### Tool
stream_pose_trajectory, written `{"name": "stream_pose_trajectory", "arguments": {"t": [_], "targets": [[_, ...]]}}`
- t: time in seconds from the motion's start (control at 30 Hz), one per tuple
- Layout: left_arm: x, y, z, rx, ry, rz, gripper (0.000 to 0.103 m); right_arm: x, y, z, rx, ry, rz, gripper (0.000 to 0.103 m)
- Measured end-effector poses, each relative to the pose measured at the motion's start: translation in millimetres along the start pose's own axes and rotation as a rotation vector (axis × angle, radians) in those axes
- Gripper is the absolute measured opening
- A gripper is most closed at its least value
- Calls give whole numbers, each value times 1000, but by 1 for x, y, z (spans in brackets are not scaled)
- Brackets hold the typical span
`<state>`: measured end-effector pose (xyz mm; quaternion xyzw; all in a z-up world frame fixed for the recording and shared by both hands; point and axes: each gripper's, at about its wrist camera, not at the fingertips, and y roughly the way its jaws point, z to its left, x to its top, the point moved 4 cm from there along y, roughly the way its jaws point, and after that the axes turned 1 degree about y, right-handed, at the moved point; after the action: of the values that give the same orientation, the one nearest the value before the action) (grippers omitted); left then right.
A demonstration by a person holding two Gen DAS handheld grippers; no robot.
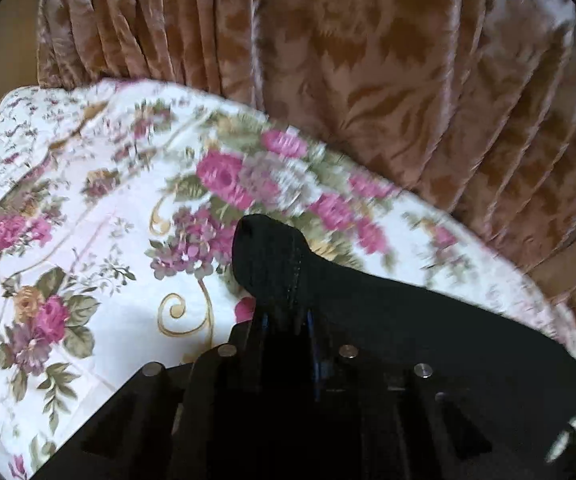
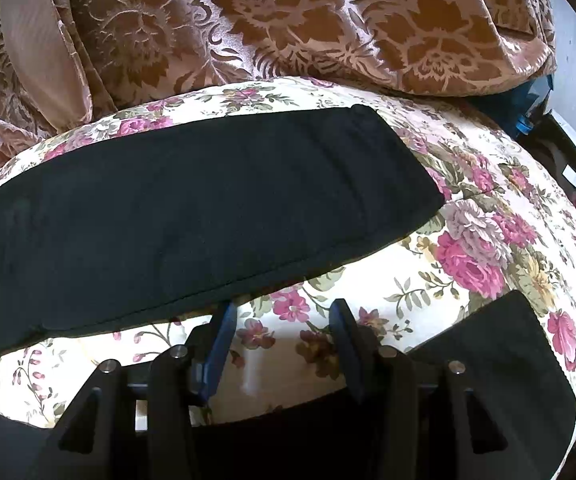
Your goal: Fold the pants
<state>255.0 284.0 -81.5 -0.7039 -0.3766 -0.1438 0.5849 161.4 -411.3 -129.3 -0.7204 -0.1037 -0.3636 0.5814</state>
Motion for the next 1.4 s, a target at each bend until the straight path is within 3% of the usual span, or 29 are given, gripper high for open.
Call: {"name": "stream_pose_trajectory", "arguments": {"t": [0.2,0.3,0.4,0.57,0.63,0.8,0.93,1.03,1.17,1.3,1.4], "targets": [[-11,-72,-29,-111,100,-133,16,0,0,-1,6,6,0,49],[-40,-115,-39,-163,167,-191,16,0,0,-1,7,6,1,49],[-77,-145,-39,-202,181,-201,16,0,1,-1,6,5,1,49],[-126,-172,-17,-262,54,-195,15,-1,1,-1,7,7,1,49],[-142,-181,-8,-271,-7,-203,7,-1,1,-1,4,5,0,49],[-185,-191,9,-307,-128,-172,6,2,-12,3,-47,-27,-20,50],[-204,-186,14,-312,-148,-159,6,7,-52,20,-70,-69,-138,49],[-214,-178,14,-306,-149,-146,7,9,-82,49,90,-50,-158,50],[-221,-172,19,-314,-170,-145,7,8,-96,101,375,-27,-42,50],[-229,-165,22,-314,-186,-143,7,3,-96,149,516,0,77,50],[-232,-164,21,-310,-175,-156,7,-3,-97,183,573,-19,111,50]]}}
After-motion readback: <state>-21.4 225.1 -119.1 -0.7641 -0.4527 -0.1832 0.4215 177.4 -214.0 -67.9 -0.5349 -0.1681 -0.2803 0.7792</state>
